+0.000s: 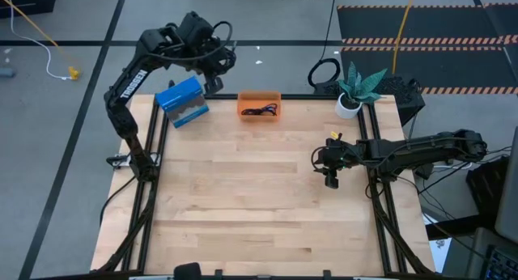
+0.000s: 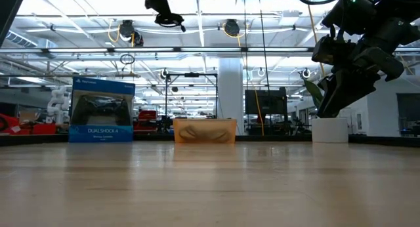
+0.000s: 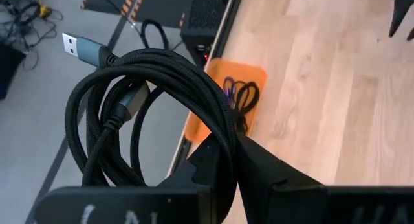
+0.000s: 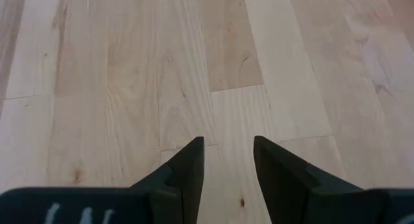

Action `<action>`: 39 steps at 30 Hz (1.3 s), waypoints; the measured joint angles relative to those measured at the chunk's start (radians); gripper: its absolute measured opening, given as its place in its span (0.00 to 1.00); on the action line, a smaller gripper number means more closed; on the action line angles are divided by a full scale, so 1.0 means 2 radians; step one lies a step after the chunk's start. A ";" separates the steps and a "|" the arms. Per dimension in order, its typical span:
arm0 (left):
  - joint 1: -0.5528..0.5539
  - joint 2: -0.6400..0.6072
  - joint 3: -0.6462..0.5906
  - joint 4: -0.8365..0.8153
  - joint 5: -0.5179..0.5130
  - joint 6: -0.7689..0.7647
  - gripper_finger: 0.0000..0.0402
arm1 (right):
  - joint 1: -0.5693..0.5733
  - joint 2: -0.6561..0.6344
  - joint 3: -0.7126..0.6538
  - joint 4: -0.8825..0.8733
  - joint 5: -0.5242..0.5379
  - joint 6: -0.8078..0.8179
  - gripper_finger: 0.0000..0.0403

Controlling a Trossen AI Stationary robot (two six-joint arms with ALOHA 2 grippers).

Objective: Pick and place USB-C Cables
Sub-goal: Put the black charger cable into the orange bin

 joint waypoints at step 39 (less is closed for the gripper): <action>-0.033 0.315 -0.001 0.086 0.037 0.023 0.10 | 0.000 0.000 -0.005 -0.004 -0.001 0.004 0.32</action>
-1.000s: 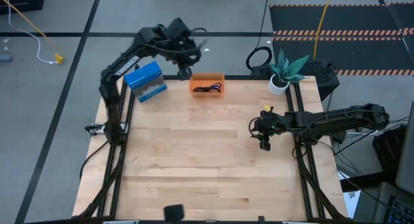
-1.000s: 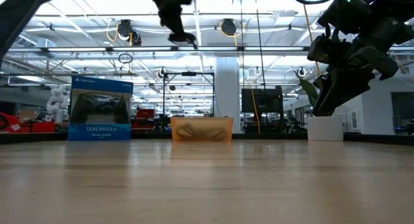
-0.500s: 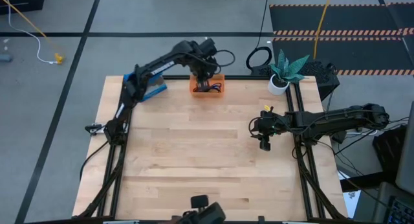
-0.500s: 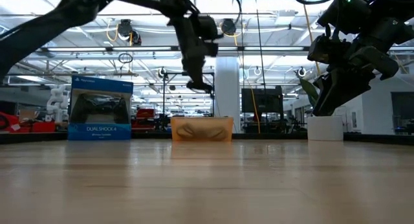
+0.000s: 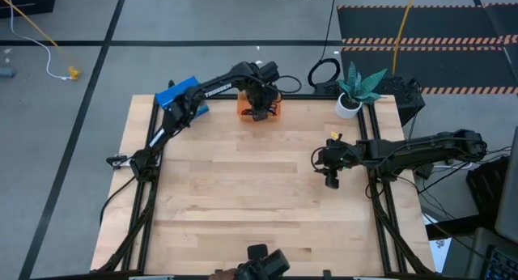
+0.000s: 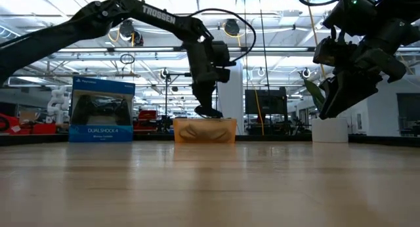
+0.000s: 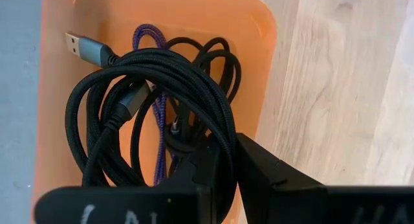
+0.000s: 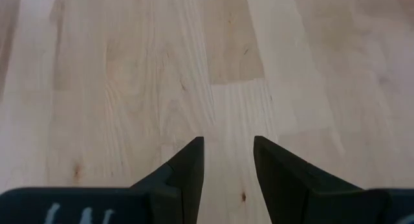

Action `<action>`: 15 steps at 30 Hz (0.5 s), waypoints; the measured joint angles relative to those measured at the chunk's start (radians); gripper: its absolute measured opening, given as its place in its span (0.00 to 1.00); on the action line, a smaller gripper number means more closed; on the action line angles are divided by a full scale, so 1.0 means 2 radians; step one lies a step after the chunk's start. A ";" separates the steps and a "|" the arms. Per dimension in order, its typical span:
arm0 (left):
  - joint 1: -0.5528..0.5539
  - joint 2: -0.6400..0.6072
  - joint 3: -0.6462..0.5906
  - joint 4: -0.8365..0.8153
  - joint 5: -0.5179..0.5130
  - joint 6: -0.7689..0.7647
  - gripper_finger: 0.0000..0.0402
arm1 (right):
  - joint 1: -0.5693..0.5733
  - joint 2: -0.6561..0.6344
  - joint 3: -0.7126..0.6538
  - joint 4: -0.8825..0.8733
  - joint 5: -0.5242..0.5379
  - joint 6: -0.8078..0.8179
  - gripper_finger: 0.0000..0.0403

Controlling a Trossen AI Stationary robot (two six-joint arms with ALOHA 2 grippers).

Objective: Pick and place USB-C Cables
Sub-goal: Put the black charger cable into the orange bin

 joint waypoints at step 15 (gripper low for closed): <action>-0.004 0.011 0.000 0.018 0.006 -0.011 0.11 | 0.000 0.000 -0.010 0.000 0.000 0.009 0.32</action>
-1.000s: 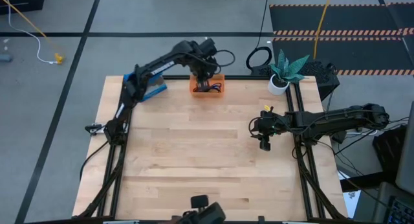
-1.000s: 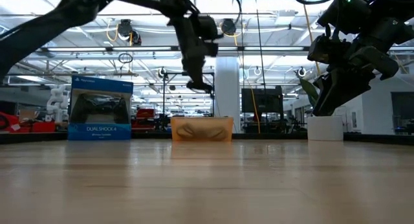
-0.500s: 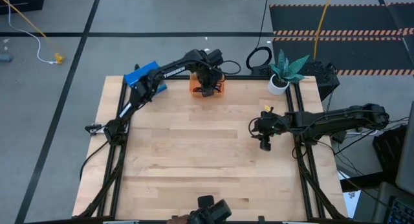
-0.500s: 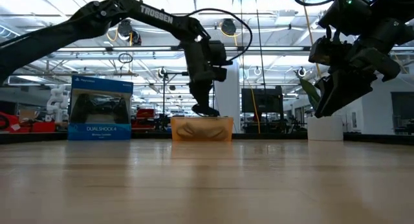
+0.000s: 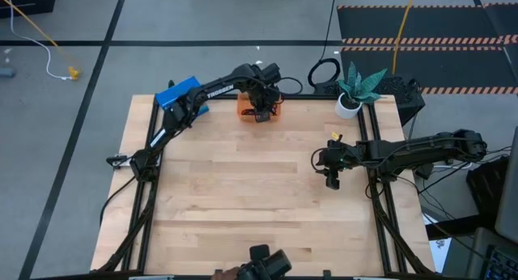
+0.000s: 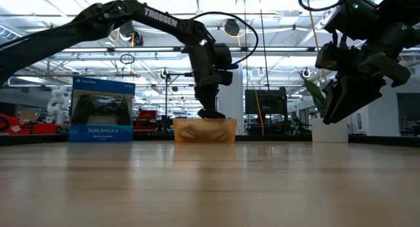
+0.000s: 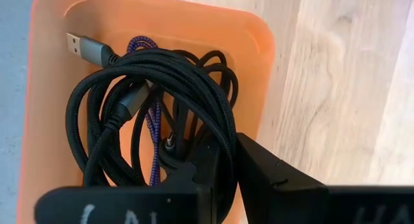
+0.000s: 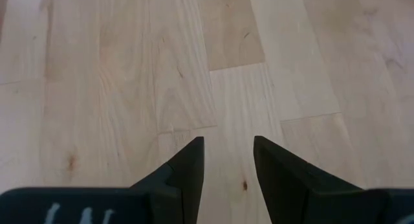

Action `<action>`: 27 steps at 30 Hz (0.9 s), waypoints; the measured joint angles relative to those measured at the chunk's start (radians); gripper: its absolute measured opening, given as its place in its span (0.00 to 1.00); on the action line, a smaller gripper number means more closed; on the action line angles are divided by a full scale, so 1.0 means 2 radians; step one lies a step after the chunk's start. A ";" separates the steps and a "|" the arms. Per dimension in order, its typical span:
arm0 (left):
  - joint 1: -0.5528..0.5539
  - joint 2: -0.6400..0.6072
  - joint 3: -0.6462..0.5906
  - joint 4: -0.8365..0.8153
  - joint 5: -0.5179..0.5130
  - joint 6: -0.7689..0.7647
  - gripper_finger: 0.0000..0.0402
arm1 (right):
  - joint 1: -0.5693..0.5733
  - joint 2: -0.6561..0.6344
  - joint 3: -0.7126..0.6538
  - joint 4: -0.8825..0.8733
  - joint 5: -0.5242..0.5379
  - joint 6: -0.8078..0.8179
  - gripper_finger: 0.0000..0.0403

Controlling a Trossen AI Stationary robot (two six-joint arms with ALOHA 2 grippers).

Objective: Pick and place USB-C Cables
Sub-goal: Put the black charger cable into the orange bin, then return to Home Position

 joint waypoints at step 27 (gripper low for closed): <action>-0.083 -0.215 0.000 -0.056 -0.062 -0.054 0.39 | 0.000 0.000 0.000 0.112 0.001 -0.119 0.32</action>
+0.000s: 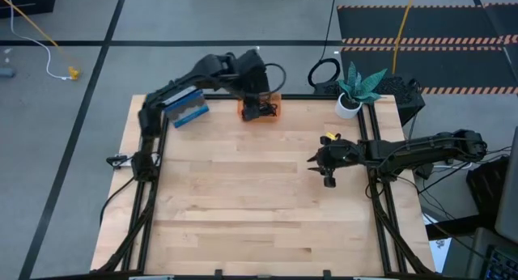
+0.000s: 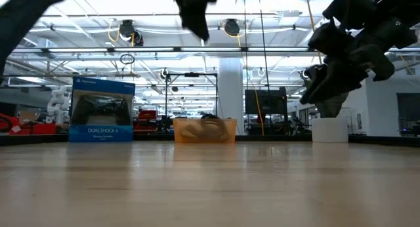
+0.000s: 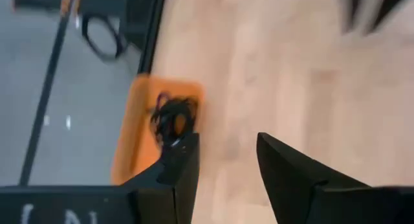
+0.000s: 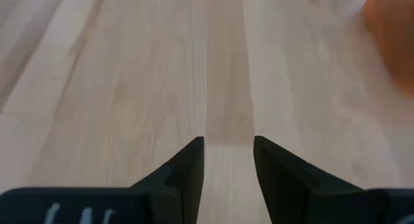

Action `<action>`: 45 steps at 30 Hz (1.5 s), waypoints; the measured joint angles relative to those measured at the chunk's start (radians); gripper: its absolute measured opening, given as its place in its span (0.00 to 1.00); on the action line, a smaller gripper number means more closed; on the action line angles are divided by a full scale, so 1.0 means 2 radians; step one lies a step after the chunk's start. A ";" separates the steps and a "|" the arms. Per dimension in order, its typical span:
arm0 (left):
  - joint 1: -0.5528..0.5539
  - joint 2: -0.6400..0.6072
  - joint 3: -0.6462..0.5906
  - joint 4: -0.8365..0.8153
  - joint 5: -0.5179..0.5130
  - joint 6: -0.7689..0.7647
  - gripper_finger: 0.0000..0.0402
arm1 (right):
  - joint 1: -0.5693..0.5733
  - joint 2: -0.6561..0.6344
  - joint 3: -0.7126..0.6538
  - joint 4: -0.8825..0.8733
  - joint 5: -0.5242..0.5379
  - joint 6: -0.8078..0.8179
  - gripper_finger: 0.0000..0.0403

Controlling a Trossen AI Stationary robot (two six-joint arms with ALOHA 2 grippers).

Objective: Pick and place USB-C Cables
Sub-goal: Return to Home Position

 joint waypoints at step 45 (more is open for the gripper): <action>-0.229 -0.361 -0.264 0.014 -0.107 -0.185 0.02 | 0.000 -0.121 0.001 0.095 0.001 -0.007 0.21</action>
